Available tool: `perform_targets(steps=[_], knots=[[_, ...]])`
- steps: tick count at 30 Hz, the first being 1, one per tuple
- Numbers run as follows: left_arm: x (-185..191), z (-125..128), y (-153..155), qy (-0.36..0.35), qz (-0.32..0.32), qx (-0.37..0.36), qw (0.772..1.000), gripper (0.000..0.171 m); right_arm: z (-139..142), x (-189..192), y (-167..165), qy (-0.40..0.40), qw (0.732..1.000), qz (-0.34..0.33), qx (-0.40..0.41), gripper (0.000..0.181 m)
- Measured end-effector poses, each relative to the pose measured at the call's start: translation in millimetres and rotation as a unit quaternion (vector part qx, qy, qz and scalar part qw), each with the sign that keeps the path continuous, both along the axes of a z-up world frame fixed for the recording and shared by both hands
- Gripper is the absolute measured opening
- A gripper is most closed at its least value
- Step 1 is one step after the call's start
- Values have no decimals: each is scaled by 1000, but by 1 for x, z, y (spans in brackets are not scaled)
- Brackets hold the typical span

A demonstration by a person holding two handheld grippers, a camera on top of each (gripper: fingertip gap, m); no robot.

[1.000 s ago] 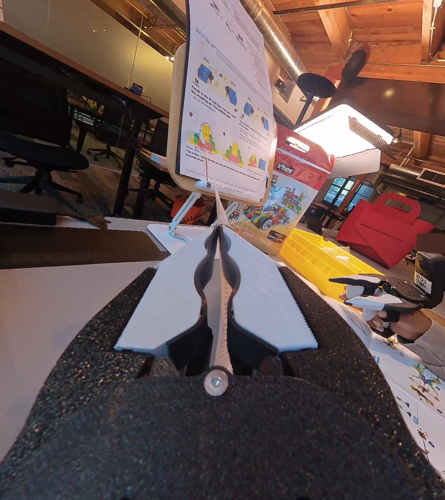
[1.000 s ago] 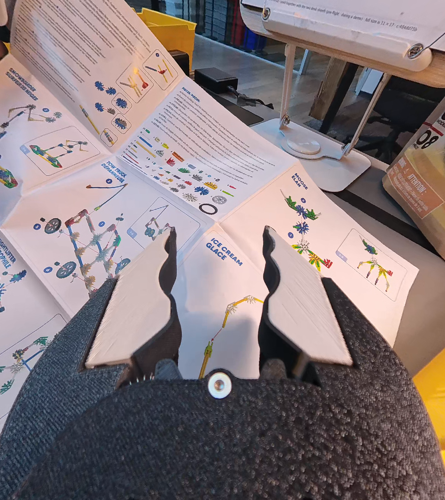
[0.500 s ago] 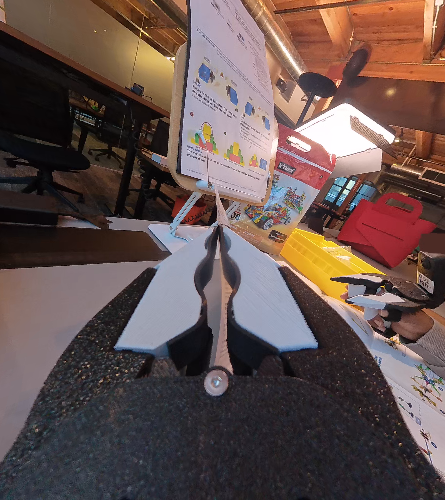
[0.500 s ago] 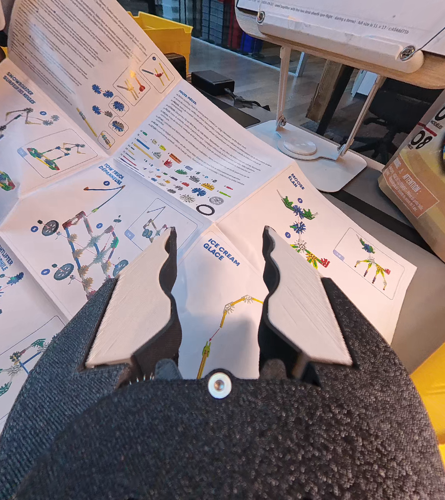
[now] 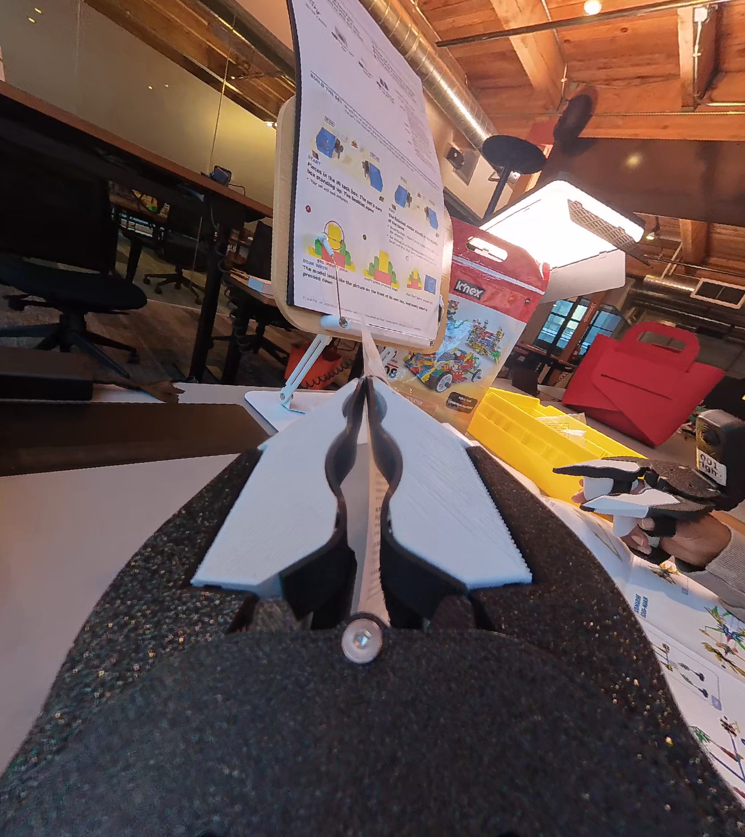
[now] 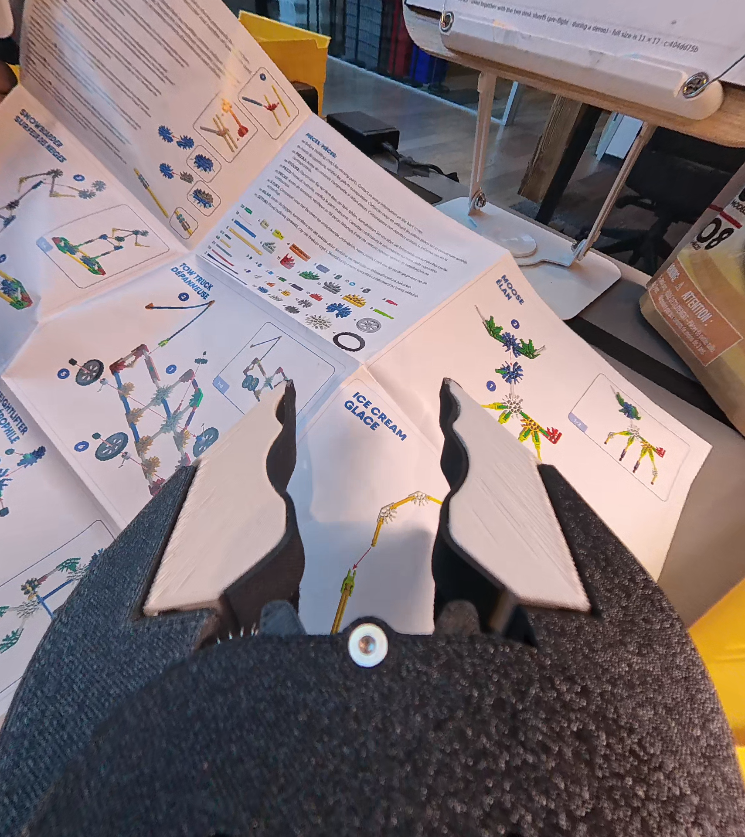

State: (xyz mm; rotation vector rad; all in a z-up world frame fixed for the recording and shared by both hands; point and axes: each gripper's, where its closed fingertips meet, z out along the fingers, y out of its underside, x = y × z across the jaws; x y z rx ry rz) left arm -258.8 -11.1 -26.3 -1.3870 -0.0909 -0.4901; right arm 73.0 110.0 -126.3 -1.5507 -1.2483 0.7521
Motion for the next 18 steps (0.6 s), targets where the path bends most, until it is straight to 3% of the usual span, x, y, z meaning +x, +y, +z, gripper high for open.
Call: perform_targets(steps=[18], knots=[[-2,-2,2,8,12,-4,1000,0,-7,3,9,-3,1000,-15,-7,63]])
